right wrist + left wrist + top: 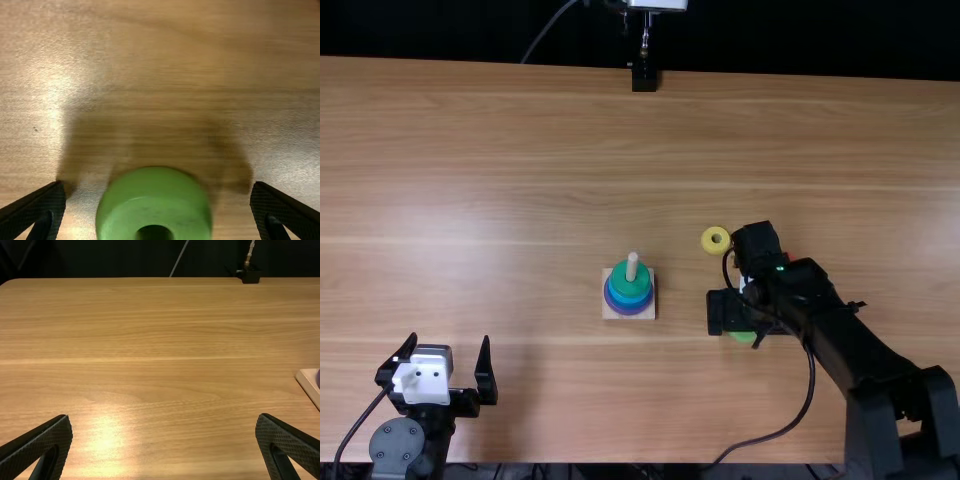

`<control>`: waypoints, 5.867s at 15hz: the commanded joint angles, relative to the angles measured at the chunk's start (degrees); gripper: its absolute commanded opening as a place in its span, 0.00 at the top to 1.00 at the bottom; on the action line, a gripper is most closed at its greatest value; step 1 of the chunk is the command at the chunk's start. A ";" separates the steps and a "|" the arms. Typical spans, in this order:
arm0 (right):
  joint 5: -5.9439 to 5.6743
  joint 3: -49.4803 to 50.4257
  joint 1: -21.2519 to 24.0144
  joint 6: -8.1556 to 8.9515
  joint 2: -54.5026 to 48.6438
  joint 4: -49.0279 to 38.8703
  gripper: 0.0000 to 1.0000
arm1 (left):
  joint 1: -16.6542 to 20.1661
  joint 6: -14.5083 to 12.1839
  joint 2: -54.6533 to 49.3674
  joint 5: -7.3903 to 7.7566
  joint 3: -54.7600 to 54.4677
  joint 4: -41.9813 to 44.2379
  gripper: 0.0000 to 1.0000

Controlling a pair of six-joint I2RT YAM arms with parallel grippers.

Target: Build the Hanoi tower: stack the rings onto the peg from bottom to top in this color order: purple, dark blue, light blue, dark green, light green, yellow, orange.

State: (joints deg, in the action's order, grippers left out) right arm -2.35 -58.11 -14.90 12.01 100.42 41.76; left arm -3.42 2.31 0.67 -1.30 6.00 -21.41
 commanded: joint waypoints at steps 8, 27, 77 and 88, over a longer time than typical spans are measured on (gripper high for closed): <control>-1.24 3.44 -0.75 9.72 -3.74 0.49 0.29 | -0.62 -0.20 -0.67 0.25 -6.00 -4.43 0.00; -0.18 -18.62 -4.62 -11.27 -13.32 4.18 1.00 | -0.62 -0.20 -0.67 0.25 -6.00 -4.43 0.00; -0.29 -61.86 -15.69 -1.99 14.01 25.80 0.00 | -0.62 -0.20 -0.67 0.25 -6.00 -4.43 0.00; -0.29 -46.66 -5.67 5.50 15.77 24.86 0.00 | -0.62 -0.20 -0.67 0.25 -6.00 -4.43 0.00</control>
State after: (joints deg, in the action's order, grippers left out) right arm -2.39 -105.73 -21.56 16.86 114.59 66.74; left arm -3.42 2.33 0.67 -1.32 6.00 -21.45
